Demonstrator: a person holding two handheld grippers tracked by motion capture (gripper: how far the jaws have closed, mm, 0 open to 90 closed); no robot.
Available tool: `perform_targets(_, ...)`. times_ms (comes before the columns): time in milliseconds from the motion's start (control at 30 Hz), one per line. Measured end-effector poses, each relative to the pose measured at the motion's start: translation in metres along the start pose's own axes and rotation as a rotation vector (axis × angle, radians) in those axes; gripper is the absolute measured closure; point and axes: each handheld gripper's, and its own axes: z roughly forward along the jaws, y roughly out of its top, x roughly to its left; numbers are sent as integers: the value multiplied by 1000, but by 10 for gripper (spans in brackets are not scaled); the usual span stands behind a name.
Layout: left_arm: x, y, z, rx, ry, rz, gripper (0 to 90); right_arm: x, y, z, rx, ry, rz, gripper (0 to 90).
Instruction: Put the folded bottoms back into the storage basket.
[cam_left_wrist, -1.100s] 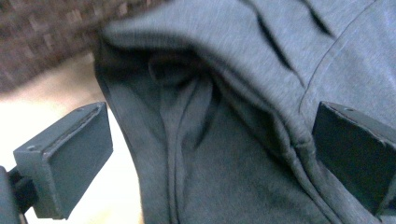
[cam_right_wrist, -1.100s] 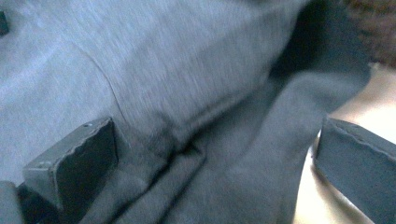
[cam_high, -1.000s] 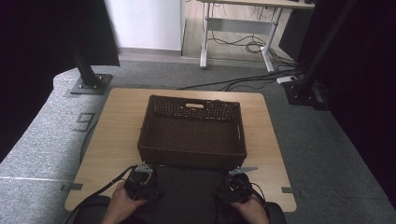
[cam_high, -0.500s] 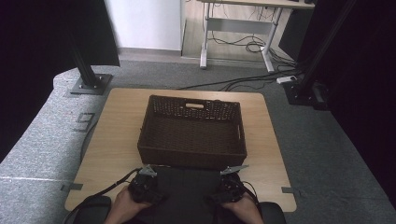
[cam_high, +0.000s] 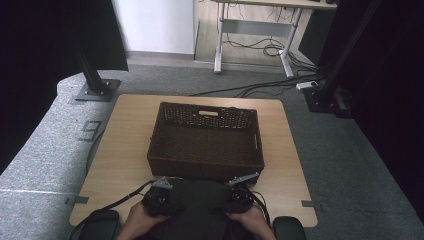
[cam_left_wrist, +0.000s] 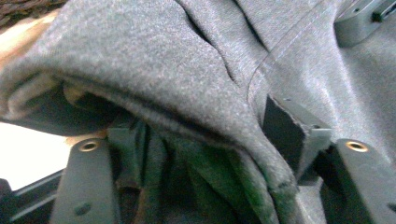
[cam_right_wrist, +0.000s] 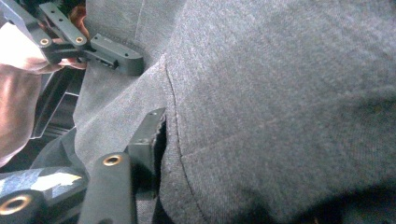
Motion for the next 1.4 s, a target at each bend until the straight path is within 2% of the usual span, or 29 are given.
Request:
perform_targets(100, 1, 0, 1, -4, -17, -15, 445, -1, 0, 1, 4, 7, 4, 517)
perform_targets(133, 1, 0, 1, -4, -22, -19, 500, -1, -1, 1, 2, 12, 9, 548)
perform_targets(167, 1, 0, 1, -6, -30, -24, 500, -1, -1, 1, 2, 12, 9, 548)
perform_targets(233, 2, -1, 1, -14, -46, -31, 555, 1, -2, 0, -7, 5, 0, 570)
perform_targets(300, 0, -2, 0, -32, -51, -21, 586, 3, -3, -1, -20, 2, -12, 589)
perform_targets(400, -3, -1, -4, -60, -60, -8, 607, 5, -5, -4, -41, 2, -35, 612)
perform_targets(600, -5, 2, -15, -122, -108, 0, 616, 13, -4, -15, -87, 9, -85, 676)
perform_targets(700, -5, 3, -17, -131, -120, -1, 615, 16, -2, -18, -78, -10, -108, 668)
perform_targets(767, -4, 2, -16, -125, -114, 4, 614, 16, -1, -17, -60, -36, -119, 633)
perform_targets(800, -4, 1, -14, -120, -107, 5, 614, 15, 0, -18, -46, -71, -106, 550)
perform_targets(833, -4, 1, -14, -115, -102, 8, 614, 15, 0, -18, -46, -71, -106, 550)
perform_targets(867, -3, 1, -13, -105, -92, 13, 613, 14, 0, -18, -39, -91, -100, 492)
perform_targets(900, -2, 0, -12, -102, -89, 12, 612, 10, 0, -19, -18, -126, -80, 419)
perform_targets(933, 0, -1, -11, -99, -91, 5, 612, 6, 0, -22, -20, -151, -60, 373)
perform_targets(1000, 2, -1, -9, -92, -92, 1, 611, -2, -1, -24, 13, -188, -30, 256)
perform_targets(1067, 4, -2, -8, -89, -98, -6, 611, -6, -2, -26, 3, -166, -14, 257)
perform_targets(1167, 7, -3, -6, -85, -108, -17, 610, -6, 0, -22, 1, -129, -19, 272)
perform_targets(1267, 11, -5, -3, -85, -132, -35, 611, -8, 3, -13, -12, -62, -19, 356)
perform_targets(1300, 12, -5, -2, -85, -137, -36, 611, -10, 3, -8, -20, -15, -6, 391)
perform_targets(1400, 13, -5, -1, -81, -145, -40, 612, -9, 5, 4, -30, 55, 0, 418)
